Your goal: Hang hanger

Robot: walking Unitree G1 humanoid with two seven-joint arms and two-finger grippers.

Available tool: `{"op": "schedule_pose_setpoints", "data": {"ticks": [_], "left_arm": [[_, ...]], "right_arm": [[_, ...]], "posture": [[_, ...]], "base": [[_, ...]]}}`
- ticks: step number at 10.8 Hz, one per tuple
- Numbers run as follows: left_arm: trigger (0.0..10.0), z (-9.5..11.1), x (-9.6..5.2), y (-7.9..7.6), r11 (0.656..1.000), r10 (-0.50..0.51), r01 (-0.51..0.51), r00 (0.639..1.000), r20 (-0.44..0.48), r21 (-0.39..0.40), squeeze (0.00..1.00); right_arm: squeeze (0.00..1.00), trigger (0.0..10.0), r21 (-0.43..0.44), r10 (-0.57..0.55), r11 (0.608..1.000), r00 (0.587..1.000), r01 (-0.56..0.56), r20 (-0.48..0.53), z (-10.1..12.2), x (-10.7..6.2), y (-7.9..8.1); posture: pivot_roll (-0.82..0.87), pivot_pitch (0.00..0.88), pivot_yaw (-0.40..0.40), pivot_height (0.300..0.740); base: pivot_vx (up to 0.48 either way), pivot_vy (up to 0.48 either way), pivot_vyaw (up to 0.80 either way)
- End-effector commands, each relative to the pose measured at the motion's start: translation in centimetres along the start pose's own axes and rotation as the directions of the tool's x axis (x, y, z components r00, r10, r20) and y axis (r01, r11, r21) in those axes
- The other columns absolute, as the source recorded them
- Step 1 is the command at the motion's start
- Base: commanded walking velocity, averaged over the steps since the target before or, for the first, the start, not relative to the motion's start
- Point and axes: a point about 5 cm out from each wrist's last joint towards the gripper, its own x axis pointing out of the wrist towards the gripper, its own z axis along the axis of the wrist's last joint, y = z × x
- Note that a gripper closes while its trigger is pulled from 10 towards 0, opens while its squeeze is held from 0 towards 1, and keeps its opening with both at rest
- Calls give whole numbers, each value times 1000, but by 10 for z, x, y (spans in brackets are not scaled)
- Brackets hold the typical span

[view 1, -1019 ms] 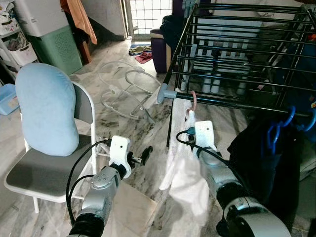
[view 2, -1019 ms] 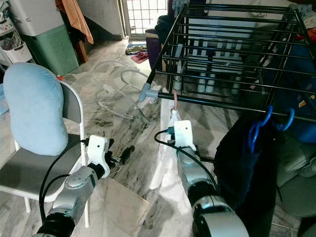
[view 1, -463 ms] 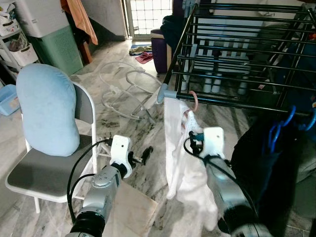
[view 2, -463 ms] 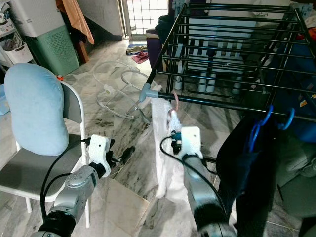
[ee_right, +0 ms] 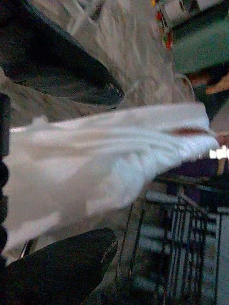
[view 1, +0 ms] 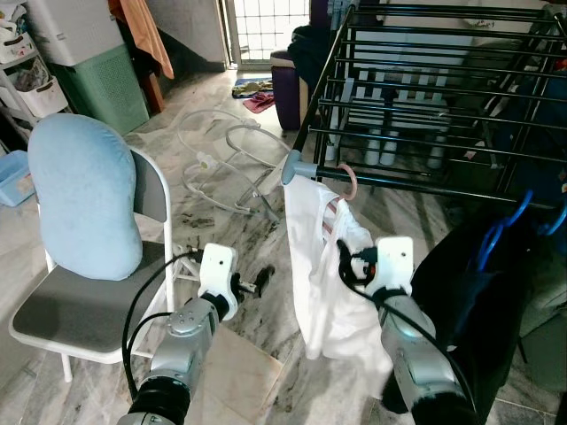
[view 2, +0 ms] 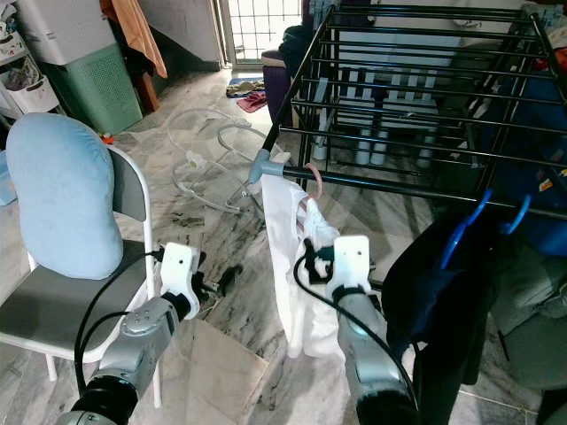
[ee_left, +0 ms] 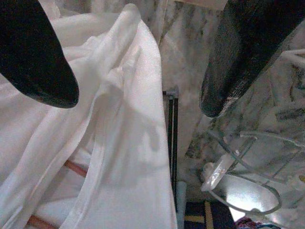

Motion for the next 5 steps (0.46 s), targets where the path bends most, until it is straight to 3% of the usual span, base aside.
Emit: {"op": "schedule_pose_setpoints", "data": {"ticks": [1,5], "left_arm": [[10000,4,1,2,1000,3,-3,1000,6,21,0],[10000,-1,-3,7,999,30,-30,1000,-3,34,0]], "right_arm": [[1000,10000,5,41,999,999,-41,6,5,1,7],[1000,10000,98,246,966,969,-241,-37,6,-3,25]], "posture": [[-165,0,52,740],[-152,0,50,740]], "base": [[0,0,0],[0,0,0]]}}
